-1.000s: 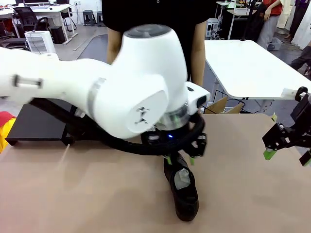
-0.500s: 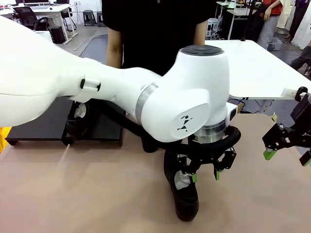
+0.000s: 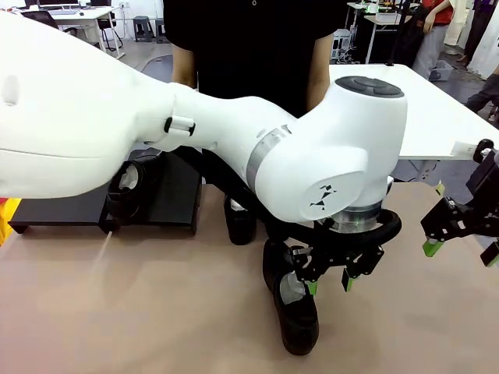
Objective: Organize the shoes by placing them on the stand.
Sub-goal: Place the Shoe from the middle of the table onto the Shoes Stand.
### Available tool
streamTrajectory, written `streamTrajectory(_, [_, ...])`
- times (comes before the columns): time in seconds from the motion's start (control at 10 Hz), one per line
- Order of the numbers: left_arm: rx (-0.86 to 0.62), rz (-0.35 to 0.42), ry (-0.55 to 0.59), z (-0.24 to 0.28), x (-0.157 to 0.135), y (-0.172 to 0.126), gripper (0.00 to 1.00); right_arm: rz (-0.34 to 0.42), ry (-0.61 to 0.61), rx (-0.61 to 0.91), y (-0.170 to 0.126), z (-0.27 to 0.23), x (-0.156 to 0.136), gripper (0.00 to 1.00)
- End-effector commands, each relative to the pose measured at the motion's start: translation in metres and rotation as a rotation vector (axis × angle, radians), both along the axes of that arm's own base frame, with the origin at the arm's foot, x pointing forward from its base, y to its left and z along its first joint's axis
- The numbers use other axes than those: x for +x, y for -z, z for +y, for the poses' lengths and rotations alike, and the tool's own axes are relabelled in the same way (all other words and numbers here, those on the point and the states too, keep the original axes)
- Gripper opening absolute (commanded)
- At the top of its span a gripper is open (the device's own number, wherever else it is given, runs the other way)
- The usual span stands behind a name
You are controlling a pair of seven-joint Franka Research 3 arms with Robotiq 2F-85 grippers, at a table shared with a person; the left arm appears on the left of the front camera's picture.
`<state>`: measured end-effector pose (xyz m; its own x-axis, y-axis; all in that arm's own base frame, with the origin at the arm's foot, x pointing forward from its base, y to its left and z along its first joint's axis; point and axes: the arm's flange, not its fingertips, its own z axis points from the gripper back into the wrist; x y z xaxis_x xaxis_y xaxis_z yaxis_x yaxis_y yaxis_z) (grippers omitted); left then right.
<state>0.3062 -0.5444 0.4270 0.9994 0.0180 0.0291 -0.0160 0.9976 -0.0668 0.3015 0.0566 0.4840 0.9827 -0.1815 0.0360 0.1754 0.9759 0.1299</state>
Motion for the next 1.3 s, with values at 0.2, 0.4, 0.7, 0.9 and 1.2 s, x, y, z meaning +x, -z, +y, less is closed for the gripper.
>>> streamTrajectory(0.2, [-0.003,-0.004,-0.071,-0.005,-0.001,0.02,0.61,0.0,-0.008,0.011,-0.001,0.0,-0.001,1.0])
streamTrajectory(0.4, [0.012,-0.008,-0.09,0.0,-0.003,0.022,0.61,0.0,-0.008,0.011,-0.001,0.0,-0.001,1.0])
streamTrajectory(0.7, [0.013,-0.003,-0.105,0.006,0.001,0.031,0.61,0.0,-0.008,0.011,-0.001,0.0,-0.001,1.0])
streamTrajectory(0.9, [0.007,-0.003,-0.11,0.011,0.001,0.03,0.61,0.0,-0.008,0.011,-0.001,0.0,-0.001,1.0])
streamTrajectory(1.2, [-0.021,-0.016,-0.113,0.018,0.0,0.026,0.61,0.0,-0.008,0.011,-0.001,0.0,-0.001,1.0])
